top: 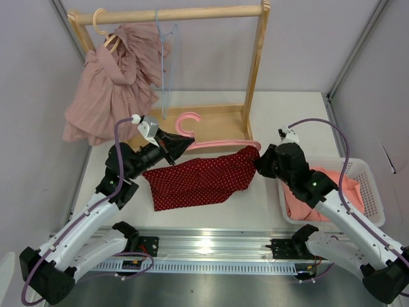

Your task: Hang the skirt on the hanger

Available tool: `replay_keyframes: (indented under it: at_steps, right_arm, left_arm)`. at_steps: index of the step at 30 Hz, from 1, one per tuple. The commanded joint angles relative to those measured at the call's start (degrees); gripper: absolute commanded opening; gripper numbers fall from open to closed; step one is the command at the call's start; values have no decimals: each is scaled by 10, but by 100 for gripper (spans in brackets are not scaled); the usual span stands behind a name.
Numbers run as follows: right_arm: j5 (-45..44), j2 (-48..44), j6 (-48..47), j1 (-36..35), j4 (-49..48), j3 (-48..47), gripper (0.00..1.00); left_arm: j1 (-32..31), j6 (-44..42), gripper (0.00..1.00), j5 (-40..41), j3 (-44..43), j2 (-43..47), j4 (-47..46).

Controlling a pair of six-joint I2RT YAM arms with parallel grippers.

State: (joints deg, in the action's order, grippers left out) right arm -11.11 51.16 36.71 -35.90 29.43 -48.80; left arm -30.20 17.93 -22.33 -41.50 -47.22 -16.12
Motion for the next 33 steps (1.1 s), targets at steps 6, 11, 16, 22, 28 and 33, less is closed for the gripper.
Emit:
replay_keyframes:
  at_steps: [6,11,16,22,28,33]
  right_arm:
    - [-30,-8,-12,14,39,-48,15]
    - [12,5,-20,28,30,-55,28]
    - [8,6,-23,27,35,-55,29]
    - [14,8,-17,27,33,-67,37]
    - [11,11,-16,24,42,-92,44]
    - [-11,-3,1,-14,38,-97,48]
  left_arm:
    - [7,-5,0,17,-50,20,-45]
    - [7,4,0,11,-62,13,-49]
    - [7,-3,0,14,-76,13,-39]
    - [6,-28,0,33,-126,10,18]
    - [-1,-47,0,63,-157,8,63]
    - [-27,-72,0,102,-166,6,83]
